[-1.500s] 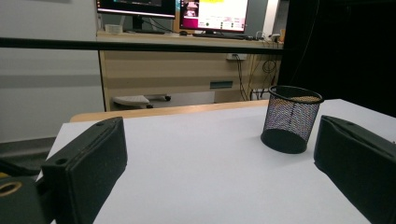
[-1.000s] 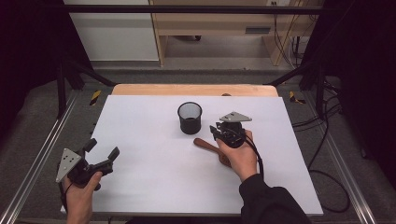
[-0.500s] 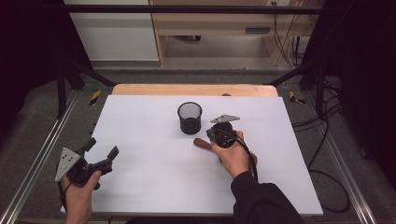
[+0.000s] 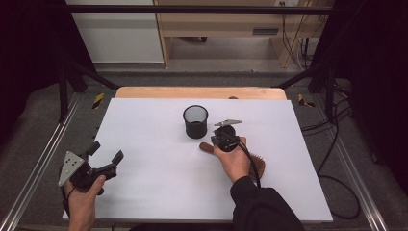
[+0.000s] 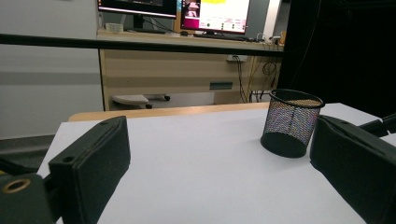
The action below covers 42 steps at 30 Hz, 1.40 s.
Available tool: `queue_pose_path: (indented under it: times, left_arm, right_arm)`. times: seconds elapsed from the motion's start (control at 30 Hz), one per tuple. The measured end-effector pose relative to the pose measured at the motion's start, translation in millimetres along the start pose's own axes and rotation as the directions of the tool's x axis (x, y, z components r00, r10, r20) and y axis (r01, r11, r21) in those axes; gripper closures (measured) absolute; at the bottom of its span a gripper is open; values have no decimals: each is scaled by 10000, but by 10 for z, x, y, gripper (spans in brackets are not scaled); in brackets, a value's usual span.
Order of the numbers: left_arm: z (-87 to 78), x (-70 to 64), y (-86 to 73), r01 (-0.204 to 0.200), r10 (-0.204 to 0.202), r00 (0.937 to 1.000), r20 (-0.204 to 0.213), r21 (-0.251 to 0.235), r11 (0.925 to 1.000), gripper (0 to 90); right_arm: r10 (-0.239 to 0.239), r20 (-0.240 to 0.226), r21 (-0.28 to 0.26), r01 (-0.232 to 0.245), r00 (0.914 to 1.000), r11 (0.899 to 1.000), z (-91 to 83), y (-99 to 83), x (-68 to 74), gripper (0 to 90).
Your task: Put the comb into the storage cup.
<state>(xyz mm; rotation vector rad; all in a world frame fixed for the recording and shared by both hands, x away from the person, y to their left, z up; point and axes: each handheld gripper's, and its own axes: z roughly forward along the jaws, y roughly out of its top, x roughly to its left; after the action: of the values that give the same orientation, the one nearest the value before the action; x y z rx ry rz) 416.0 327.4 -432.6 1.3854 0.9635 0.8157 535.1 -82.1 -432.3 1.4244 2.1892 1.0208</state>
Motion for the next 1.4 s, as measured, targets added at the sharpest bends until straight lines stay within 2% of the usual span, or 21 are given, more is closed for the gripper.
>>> queue_pose_path:
  times: [0.13,0.23,0.6,0.67,1.17,1.4]
  left_arm:
    - [6,5,-3,-4,4,10000,40,57,10000,53]
    - [14,0,-4,-16,15,10000,47,53,10000,53]
    - [17,-12,-2,-66,66,10000,61,65,10000,54]
    - [18,-9,-3,-74,74,9999,79,76,9999,54]
    - [5,2,6,-47,47,10000,32,29,10000,55]
    - [9,1,4,-49,49,10000,28,53,10000,56]
  right_arm:
    - [105,138,536,-112,9999,9985,115,1,35,900]
    - [147,224,719,-163,9996,9973,179,-8,54,900]
    - [321,580,744,-364,9978,9966,272,-21,23,900]
    - [184,668,780,-236,9976,9967,263,-24,24,900]
    - [362,739,796,-421,9966,9959,329,-35,-10,900]
    - [417,747,1067,-496,9963,9931,401,-46,-15,900]
